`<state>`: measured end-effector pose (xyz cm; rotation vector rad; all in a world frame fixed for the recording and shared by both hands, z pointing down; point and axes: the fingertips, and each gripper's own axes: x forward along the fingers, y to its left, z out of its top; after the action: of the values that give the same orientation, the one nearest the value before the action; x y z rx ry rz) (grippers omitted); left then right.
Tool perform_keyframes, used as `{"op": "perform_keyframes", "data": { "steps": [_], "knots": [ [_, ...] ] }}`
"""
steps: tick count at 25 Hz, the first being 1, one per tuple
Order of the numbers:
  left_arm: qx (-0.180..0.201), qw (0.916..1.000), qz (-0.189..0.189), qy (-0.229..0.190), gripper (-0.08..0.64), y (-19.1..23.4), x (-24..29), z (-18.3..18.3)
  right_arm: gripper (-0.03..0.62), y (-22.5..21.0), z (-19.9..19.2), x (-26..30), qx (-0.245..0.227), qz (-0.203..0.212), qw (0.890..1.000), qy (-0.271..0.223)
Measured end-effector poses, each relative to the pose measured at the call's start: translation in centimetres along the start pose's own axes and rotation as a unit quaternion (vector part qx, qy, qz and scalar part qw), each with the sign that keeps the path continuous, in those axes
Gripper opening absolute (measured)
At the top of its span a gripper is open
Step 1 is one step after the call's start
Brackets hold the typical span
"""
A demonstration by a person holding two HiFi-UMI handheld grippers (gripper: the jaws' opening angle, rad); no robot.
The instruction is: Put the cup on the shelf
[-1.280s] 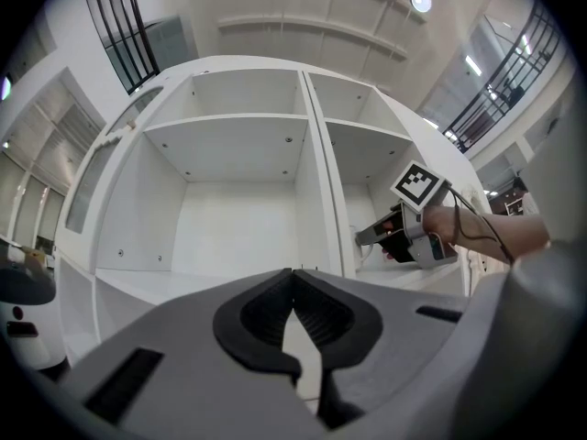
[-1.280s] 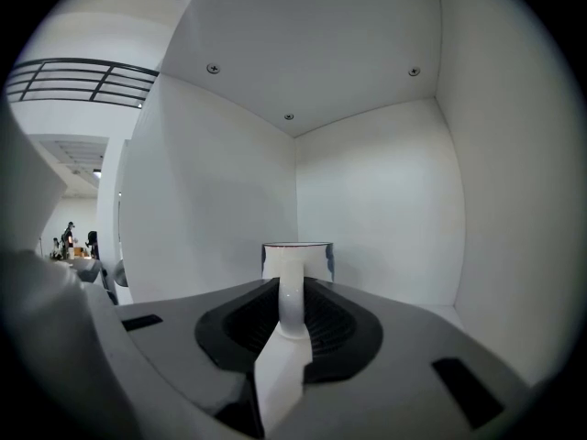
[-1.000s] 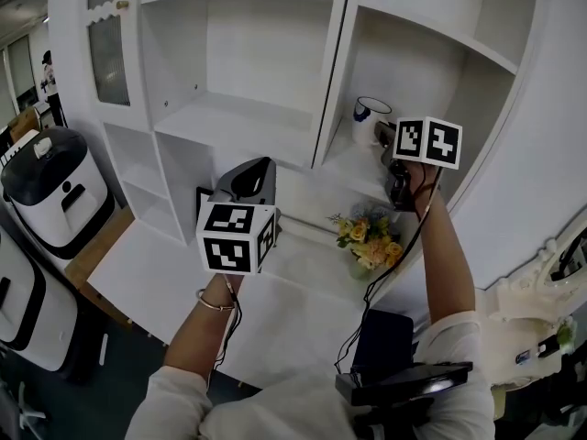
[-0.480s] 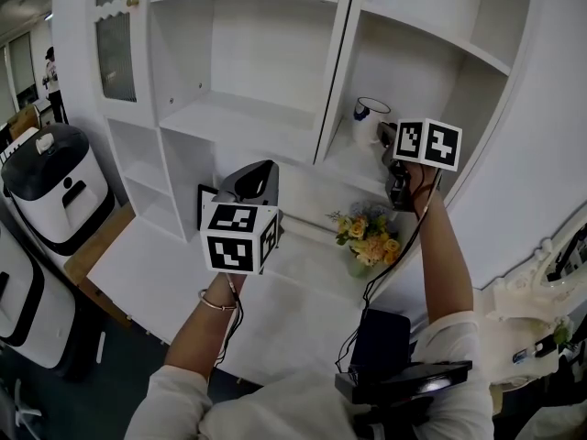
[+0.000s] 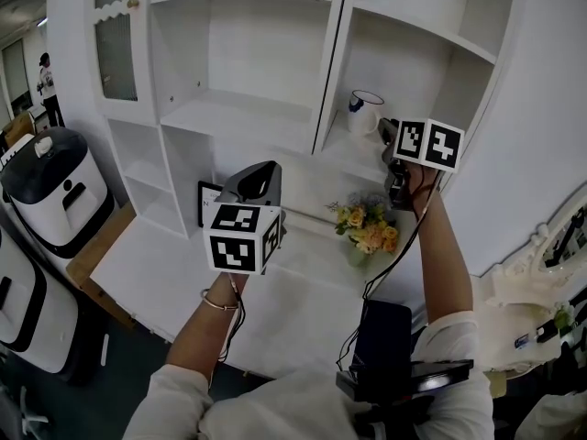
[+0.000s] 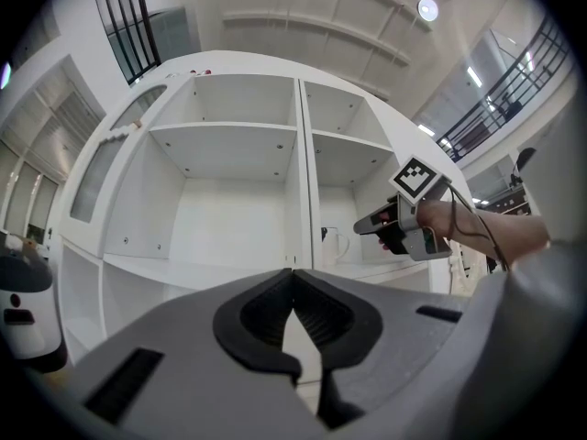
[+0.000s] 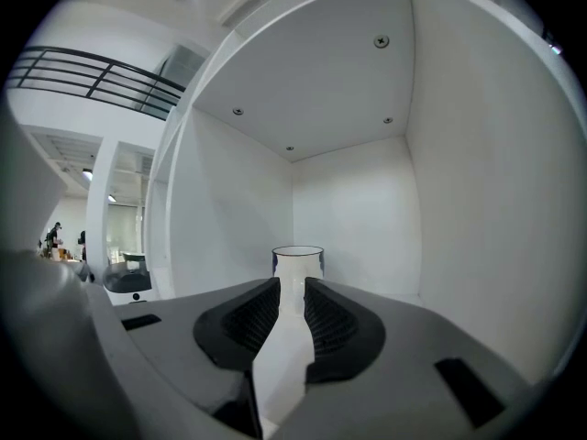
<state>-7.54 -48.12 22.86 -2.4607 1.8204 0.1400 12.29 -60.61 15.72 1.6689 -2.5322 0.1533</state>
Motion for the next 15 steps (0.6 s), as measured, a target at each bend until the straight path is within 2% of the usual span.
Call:
{"op": "perform_keyframes", "data": {
  "steps": [15],
  "knots": [
    [-0.015,0.9979,-0.062,0.014,0.008,-3.5,-3.3,-1.3,0.094,3.0,-2.2,-7.9,0.016,-0.028,0.999,-0.041]
  ]
}}
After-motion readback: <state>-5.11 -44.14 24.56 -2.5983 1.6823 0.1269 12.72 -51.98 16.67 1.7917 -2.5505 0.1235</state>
